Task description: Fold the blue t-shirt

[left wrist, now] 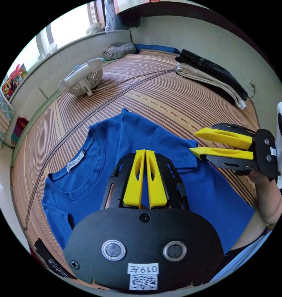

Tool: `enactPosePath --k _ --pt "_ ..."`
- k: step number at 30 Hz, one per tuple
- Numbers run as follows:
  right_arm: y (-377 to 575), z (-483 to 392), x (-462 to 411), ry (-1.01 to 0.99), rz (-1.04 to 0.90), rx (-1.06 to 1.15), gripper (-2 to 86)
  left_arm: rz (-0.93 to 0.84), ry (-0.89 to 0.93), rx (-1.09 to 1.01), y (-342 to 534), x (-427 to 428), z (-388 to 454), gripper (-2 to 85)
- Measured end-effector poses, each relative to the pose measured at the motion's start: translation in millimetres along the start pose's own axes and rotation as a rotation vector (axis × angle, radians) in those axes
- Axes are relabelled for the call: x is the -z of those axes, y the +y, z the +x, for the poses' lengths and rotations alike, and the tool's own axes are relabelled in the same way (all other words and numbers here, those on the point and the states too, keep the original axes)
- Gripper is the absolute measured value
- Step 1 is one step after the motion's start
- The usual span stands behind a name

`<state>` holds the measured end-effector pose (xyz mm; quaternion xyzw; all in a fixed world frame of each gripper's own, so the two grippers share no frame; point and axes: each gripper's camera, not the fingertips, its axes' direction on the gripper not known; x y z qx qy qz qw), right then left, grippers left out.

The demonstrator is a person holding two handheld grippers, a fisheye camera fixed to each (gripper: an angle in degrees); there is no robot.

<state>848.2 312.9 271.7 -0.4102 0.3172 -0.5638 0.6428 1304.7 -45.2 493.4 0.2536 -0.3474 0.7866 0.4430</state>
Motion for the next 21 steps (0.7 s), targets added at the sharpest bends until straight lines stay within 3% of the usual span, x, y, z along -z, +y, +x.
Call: enactPosePath --k 4,7,16,19,21 --pt "14 54 -34 -0.233 -0.032 -0.150 10.4 0.020 0.042 0.037 22 24 1 1.0" --pt "28 82 -53 -0.359 -0.007 -0.208 5.4 0.043 0.020 0.023 37 41 10 0.9" --pt "39 68 -93 -0.201 -0.014 -0.141 3.1 0.042 -0.054 0.001 72 107 34 0.9" --pt "42 69 -93 -0.155 0.021 -0.132 5.9 0.174 -0.068 0.100 121 174 21 0.9" --pt "43 67 -87 -0.079 0.049 -0.123 6.1 0.145 -0.120 0.177 154 202 6 0.9"
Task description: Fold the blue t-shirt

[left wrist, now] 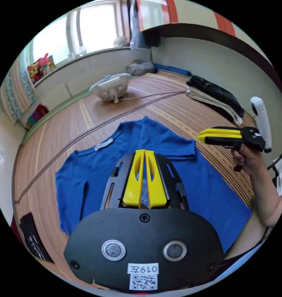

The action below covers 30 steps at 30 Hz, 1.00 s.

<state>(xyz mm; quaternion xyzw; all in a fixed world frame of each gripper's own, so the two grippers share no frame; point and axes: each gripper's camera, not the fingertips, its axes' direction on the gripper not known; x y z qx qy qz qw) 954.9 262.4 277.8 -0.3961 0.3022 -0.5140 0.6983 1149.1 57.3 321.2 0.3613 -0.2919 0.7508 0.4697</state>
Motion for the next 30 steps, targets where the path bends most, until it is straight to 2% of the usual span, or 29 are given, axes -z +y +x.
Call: enactPosePath --k 3,5,9,11,13,15,17,19,22,26,30 --pt "5 -7 13 0.043 0.113 0.020 4.4 -0.089 -0.064 0.111 43 27 -43 0.9" --pt "8 -13 15 0.008 0.170 0.045 3.5 0.005 0.077 0.138 65 61 -49 1.0" --pt "-2 -9 4 -0.012 0.179 0.046 3.3 0.188 0.167 -0.003 60 93 7 1.0" --pt "-26 6 -12 -0.075 0.151 0.041 3.8 0.191 0.194 -0.132 38 88 61 0.9" --pt "-58 19 -36 -0.123 0.058 0.060 4.6 0.207 0.136 -0.193 21 82 96 0.9" --pt "-90 34 -61 -0.223 -0.015 0.059 5.9 0.190 0.092 -0.193 3 72 116 0.8" --pt "-125 53 -98 -0.338 -0.088 0.033 6.2 0.118 0.187 -0.136 -16 54 116 0.8" --pt "-144 61 -129 -0.349 -0.138 0.018 5.9 0.050 0.268 -0.111 -27 40 113 0.8" --pt "-168 68 -175 -0.314 -0.196 0.027 6.4 -0.005 0.273 -0.135 -33 35 121 0.7" --pt "-198 97 -226 -0.420 -0.227 -0.062 7.3 -0.015 0.219 -0.175 -41 51 141 0.6" --pt "-220 94 -263 -0.422 -0.285 -0.022 7.8 0.041 0.105 -0.213 -50 84 160 0.7"
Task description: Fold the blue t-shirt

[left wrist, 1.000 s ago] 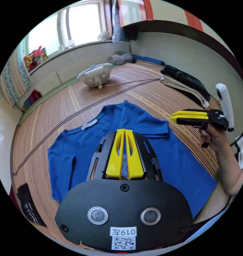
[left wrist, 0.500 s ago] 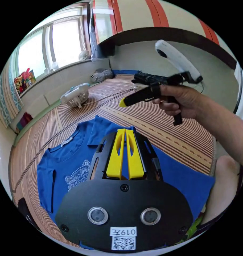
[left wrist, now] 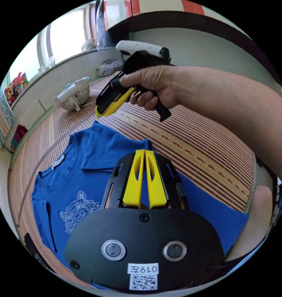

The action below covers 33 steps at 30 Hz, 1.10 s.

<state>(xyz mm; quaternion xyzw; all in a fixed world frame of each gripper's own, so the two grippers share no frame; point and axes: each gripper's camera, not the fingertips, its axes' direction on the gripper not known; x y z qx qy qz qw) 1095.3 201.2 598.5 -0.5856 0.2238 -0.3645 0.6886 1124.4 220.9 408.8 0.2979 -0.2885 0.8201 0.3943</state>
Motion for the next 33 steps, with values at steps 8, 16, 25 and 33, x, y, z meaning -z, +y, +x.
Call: enactPosePath --k 8,16,25,33 --pt "-44 14 -52 0.041 -0.089 0.017 7.1 -0.051 -0.056 -0.049 -36 7 38 0.8" --pt "-64 7 -62 0.108 -0.027 0.147 0.5 -0.083 -0.110 -0.097 -64 23 69 0.9" --pt "-65 5 -48 0.140 -0.028 0.183 7.6 -0.054 -0.180 -0.125 -84 43 98 0.8" --pt "-28 0 -58 0.160 -0.158 0.299 7.5 -0.068 -0.189 -0.138 -99 47 112 0.9"
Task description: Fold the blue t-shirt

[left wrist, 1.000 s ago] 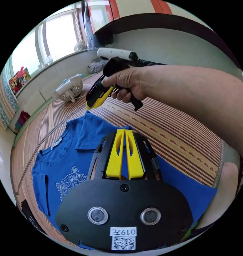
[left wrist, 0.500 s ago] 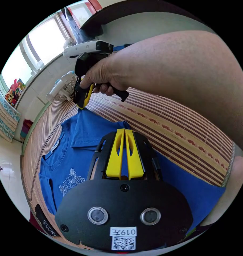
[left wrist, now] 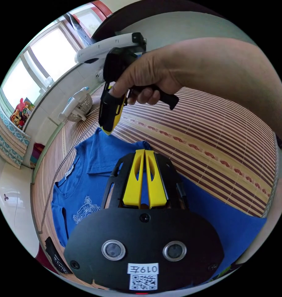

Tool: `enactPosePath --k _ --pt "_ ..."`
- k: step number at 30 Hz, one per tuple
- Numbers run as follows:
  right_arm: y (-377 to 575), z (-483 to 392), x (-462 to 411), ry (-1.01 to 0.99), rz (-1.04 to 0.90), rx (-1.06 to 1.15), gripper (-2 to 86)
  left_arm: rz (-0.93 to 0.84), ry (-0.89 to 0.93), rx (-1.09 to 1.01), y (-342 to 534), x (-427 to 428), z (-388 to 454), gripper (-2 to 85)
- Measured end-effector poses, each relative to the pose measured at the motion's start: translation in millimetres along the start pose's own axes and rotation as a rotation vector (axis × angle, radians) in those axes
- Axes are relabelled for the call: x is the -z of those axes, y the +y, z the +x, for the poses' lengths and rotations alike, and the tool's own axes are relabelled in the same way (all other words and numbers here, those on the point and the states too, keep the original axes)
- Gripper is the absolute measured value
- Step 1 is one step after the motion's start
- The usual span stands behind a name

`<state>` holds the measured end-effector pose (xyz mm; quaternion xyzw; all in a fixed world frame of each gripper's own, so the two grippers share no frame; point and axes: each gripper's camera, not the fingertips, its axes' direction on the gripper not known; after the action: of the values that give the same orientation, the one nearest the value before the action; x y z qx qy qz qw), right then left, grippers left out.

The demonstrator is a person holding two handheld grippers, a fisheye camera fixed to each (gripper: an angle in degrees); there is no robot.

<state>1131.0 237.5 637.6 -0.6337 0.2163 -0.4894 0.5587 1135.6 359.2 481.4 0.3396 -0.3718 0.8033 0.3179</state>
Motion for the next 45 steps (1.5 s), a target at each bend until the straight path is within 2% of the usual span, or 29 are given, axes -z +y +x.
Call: enactPosePath --k 3,5,7,12,15,19,22,26,28,34,37,40,42,45 --pt "5 1 -6 -0.042 0.007 -0.010 6.0 0.000 -0.003 -0.001 -4 1 3 0.9" --pt "7 7 -2 -0.052 0.040 -0.034 0.6 0.004 -0.011 -0.005 -6 2 6 0.9" --pt "9 15 3 -0.051 0.062 -0.062 -0.3 0.009 -0.016 -0.013 -7 3 8 0.9" --pt "17 25 7 -0.071 0.083 -0.099 -0.1 0.000 -0.032 -0.027 -10 -2 14 0.9" --pt "26 22 14 -0.088 0.072 -0.102 2.8 0.007 -0.036 -0.018 -8 -4 13 0.8" --pt "54 28 46 -0.190 0.158 -0.142 2.8 0.066 -0.063 0.020 0 -1 12 0.7" --pt "68 27 52 -0.276 0.141 -0.137 2.3 0.094 -0.044 -0.004 3 -3 18 0.7" --pt "74 10 44 -0.269 0.057 -0.119 1.4 0.036 -0.015 -0.041 4 -28 21 0.7" --pt "75 3 47 -0.291 0.058 -0.111 0.6 0.014 0.009 -0.054 6 -38 19 0.7" --pt "81 -22 80 -0.180 0.086 -0.098 0.2 0.005 0.041 -0.050 18 -66 7 0.7" --pt "83 -43 94 -0.178 0.058 -0.078 1.4 0.023 0.074 -0.031 31 -75 -1 0.6" --pt "97 -55 126 -0.223 0.125 -0.099 4.8 0.111 0.104 -0.005 53 -70 -9 0.7" --pt "108 -63 144 -0.274 0.160 -0.104 6.1 0.184 0.077 0.012 69 -65 -13 0.7" --pt "134 -99 177 -0.189 0.227 -0.075 5.6 0.184 -0.059 0.033 85 -80 -23 0.6"
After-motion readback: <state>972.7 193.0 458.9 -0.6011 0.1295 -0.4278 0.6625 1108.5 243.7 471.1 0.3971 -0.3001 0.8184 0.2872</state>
